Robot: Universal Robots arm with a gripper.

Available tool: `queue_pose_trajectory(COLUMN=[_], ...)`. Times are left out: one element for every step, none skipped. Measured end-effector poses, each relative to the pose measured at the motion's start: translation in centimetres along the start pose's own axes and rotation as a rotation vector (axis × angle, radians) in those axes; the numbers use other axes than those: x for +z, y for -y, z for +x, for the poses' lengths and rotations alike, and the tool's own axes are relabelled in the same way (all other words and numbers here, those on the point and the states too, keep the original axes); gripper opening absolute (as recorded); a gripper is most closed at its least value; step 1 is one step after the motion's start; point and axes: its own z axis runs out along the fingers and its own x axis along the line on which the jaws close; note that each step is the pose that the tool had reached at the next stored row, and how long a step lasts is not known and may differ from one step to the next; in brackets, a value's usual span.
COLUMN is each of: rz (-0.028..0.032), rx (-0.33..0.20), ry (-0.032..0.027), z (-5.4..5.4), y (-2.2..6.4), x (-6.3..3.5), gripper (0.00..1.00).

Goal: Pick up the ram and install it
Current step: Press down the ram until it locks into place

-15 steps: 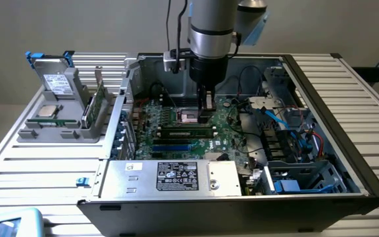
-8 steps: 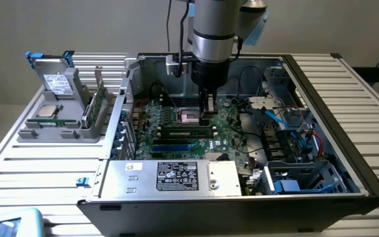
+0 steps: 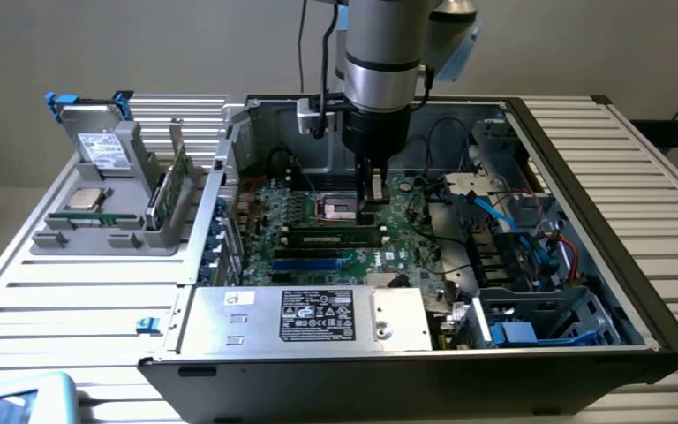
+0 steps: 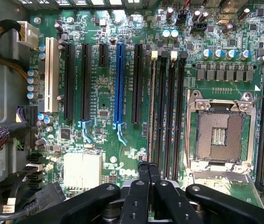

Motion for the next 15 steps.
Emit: queue_pose_trajectory(rz=[0.0,0.0001,0.0001,0.0002,0.0002,0.0001,-0.0001,-0.0001,-0.0003,-0.0003,-0.0002,0.0001,0.0006,0.0016,0.0032], rx=[0.0,0.0,0.0,0.0,0.0,0.0,0.0,0.0,0.001,0.001,0.001,0.001,0.001,0.001,0.001], ry=[-0.0002,-0.0002,-0.0004,-0.0004,-0.0011,-0.0032,-0.0062,-0.0086,-0.01,-0.0103,-0.0102,-0.0103,-0.0103,-0.0102,-0.0103], z=[0.0,0.0,0.0,-0.01,-0.01,-0.02,-0.03,-0.05,-0.09,-0.13,-0.16,-0.19,-0.21,-0.21,-0.22], y=[0.0,0.0,0.0,0.01,0.0,0.0,-0.03,-0.07,-0.13,-0.24,-0.3,-0.32,-0.31,-0.31,-0.32], x=[0.01,0.02,0.03,0.07,0.11,0.17,0.25,0.37,0.49,0.61,0.71,0.78,0.84,0.9,0.98], gripper=[0.11,0.11,0.11,0.11,0.11,0.11,0.11,0.11,0.11,0.11,0.11,0.11,0.11,0.11,0.11])
